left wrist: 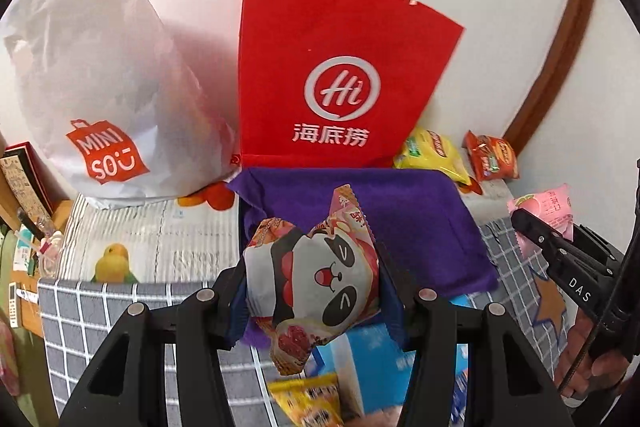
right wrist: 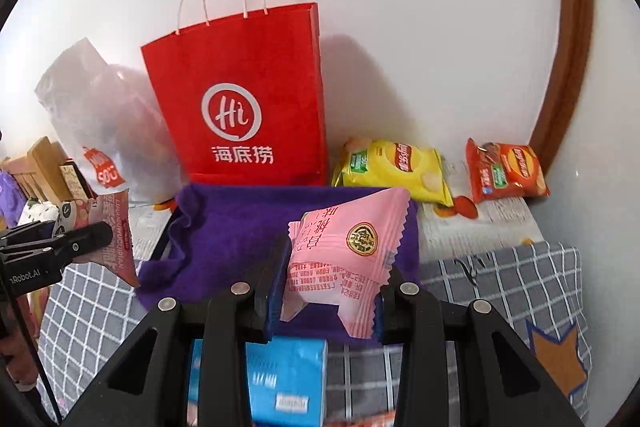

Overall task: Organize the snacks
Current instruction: 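Carry the pink packet and panda bag up onto the purple towel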

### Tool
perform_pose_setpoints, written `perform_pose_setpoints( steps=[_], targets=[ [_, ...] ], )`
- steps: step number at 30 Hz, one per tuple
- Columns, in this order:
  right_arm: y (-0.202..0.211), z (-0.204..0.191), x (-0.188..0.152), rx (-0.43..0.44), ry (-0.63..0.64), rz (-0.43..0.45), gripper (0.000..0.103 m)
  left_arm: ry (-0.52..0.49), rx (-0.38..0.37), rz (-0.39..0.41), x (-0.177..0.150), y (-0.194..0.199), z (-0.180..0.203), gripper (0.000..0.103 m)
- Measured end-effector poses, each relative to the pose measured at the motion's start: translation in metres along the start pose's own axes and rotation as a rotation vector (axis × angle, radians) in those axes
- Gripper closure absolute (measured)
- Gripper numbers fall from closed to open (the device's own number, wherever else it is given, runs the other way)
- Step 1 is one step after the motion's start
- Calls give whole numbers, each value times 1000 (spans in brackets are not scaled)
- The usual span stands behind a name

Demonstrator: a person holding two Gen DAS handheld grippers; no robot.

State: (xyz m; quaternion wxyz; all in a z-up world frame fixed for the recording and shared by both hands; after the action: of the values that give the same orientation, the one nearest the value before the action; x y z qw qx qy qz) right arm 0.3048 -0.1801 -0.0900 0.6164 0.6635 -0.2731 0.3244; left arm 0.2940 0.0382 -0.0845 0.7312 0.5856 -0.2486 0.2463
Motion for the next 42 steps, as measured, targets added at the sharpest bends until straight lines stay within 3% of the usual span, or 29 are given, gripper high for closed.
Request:
perform_pose_setpoints(
  steps=[16,27,32,42],
  targets=[
    [-81,7,27,-25,25,-16,69,21,29,-13,36,-66,-22,52],
    [-127,24,8,-25,-9,-69,68,18,34,-84,21,-112,-38,52],
    [-143,26,3,-21,-18,-107,68,78,-8,-111,18,-120,-51,52],
    [-159,24,-9,2,4,-174,67,44,-25,-170,8,-139,-36,52]
  ],
)
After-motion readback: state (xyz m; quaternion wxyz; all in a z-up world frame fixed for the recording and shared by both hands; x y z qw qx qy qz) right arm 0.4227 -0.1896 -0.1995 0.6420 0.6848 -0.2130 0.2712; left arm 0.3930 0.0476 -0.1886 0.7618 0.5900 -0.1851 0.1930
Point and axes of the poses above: each gripper's, at about its wrist camera, not at the fingertips, and y roughly against the way its jaws point, z to its right, x to its top, the point moved 5 cm from there along -y, roughly the way its jaws point, and after that the axes turned 2 degrees about -x, right-handed, at the moved point
